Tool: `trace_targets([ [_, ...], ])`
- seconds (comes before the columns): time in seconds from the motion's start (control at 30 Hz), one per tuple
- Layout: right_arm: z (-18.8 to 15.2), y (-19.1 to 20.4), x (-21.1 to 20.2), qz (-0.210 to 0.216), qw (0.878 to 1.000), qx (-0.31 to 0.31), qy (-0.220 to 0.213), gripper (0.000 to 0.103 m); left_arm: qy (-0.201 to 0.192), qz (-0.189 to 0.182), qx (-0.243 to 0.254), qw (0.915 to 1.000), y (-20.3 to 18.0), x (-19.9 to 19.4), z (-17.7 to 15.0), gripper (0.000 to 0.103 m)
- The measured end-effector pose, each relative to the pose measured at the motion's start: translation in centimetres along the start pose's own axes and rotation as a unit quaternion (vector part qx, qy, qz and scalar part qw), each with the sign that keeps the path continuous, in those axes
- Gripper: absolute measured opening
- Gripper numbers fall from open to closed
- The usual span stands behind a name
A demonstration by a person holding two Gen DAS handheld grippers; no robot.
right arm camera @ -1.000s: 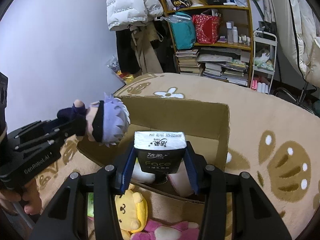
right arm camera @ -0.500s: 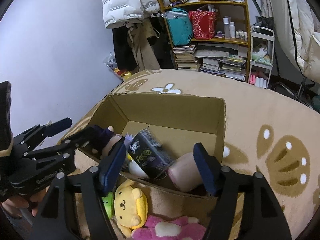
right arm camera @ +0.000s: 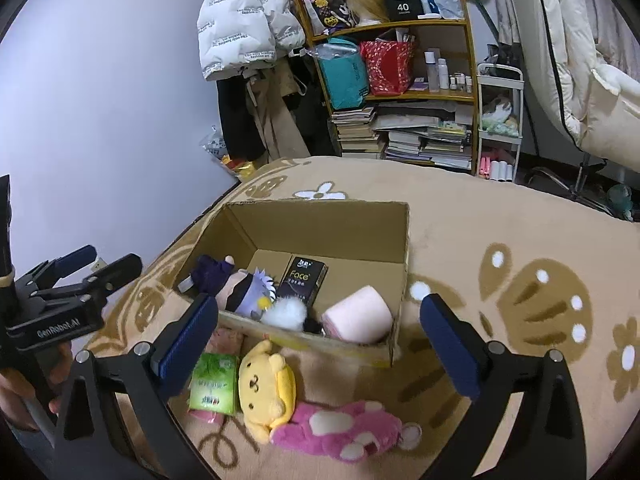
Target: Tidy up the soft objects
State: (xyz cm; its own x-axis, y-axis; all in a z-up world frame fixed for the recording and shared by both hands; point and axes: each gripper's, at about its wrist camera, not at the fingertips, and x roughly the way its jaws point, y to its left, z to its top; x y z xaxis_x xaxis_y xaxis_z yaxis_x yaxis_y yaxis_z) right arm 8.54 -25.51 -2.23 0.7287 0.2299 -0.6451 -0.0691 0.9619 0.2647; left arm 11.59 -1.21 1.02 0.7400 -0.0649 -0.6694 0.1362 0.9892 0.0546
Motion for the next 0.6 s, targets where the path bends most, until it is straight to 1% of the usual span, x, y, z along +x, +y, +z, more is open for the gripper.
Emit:
trace_targets([
  [0.07, -0.5, 0.0, -0.7, 0.001, 1.000, 0.004, 0.000, 0.103, 0.015, -0.002, -0.007, 0.9999, 0.4, -0.5, -0.4, 0.102],
  [0.13, -1.0, 0.0, -1.3, -0.003, 1.000, 0.007, 0.000, 0.103, 0.021, -0.006, -0.005, 0.9997, 0.5, -0.9, -1.0, 0.102],
  [0.27, -2.3, 0.2, -2.3, -0.001, 1.000, 0.013, 0.007, 0.103, 0.012, 0.004, 0.005, 0.9999, 0.3, -2.5, -2.2, 0.102],
  [0.37, -3.3, 0.5, -3.1, 0.001, 1.000, 0.015, 0.010, 0.103, 0.025, -0.001, 0.006, 0.9997, 0.1, -3.1, -3.5, 0.102],
  [0.5, -4.6, 0.8, -3.6, -0.001, 1.000, 0.014, 0.019, 0.103, 0.036, 0.010, 0.019, 0.9991, -0.2, -3.3, -4.8, 0.102],
  [0.6, -5.5, 0.7, -3.6, -0.002, 0.999, 0.019, 0.027, 0.103, 0.042, 0.011, 0.014, 0.9990, 0.0, -3.3, -5.2, 0.102],
])
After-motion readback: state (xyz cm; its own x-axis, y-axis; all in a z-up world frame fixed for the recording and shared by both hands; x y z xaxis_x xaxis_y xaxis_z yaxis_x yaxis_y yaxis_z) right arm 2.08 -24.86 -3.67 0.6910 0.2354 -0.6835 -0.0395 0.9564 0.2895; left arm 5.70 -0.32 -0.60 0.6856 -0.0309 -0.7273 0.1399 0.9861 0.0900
